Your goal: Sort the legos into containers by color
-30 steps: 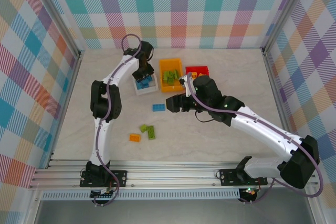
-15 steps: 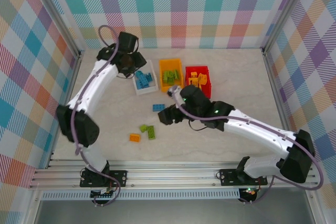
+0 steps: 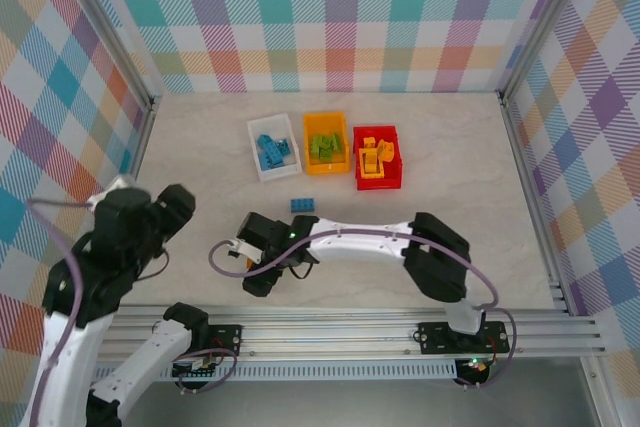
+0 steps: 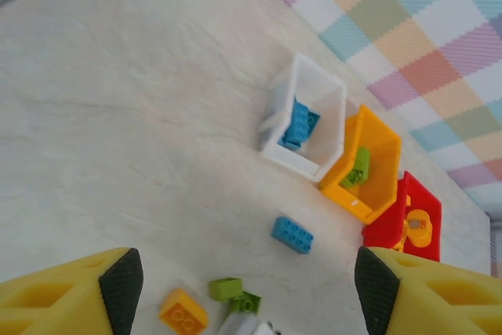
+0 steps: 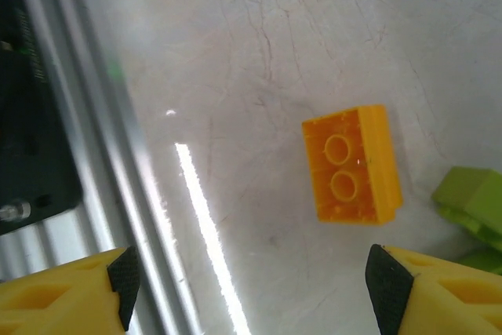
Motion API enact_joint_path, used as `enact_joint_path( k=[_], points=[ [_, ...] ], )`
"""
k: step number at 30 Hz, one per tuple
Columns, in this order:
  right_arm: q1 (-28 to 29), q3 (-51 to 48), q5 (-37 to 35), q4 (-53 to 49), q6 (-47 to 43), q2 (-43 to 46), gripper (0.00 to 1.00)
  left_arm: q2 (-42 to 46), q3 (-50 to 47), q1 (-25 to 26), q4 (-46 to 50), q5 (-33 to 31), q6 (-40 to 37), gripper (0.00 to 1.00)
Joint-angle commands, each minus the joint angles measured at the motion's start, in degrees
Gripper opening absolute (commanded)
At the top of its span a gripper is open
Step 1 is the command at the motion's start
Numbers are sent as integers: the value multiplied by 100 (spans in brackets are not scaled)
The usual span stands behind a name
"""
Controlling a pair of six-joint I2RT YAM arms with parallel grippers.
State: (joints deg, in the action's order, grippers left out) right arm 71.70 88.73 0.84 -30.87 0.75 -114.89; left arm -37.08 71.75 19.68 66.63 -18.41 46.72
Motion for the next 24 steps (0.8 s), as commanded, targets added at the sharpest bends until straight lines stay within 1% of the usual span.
enact_joint_path(
  k=[1, 6, 13, 16, 19, 24],
  points=[
    [-25, 661, -288, -619, -491, -418, 77, 292, -152, -50, 890, -552, 156, 74],
    [-16, 1179, -741, -852, -594, -979, 76, 631, -153, -49, 1192, -620, 250, 74],
    [23, 1685, -1135, -1150, -804, -1527, 71, 554, -117, -46, 1135, -528, 250, 74],
    [40, 1722, -1251, -1152, -795, -1641, 64, 527, -139, -44, 1081, -479, 254, 74],
    [41, 1704, -1303, -1079, -765, -1668, 55, 543, -178, -49, 1043, -435, 256, 74],
    [46, 1706, -1279, -996, -718, -1603, 42, 562, -214, -43, 976, -323, 240, 73]
  ],
)
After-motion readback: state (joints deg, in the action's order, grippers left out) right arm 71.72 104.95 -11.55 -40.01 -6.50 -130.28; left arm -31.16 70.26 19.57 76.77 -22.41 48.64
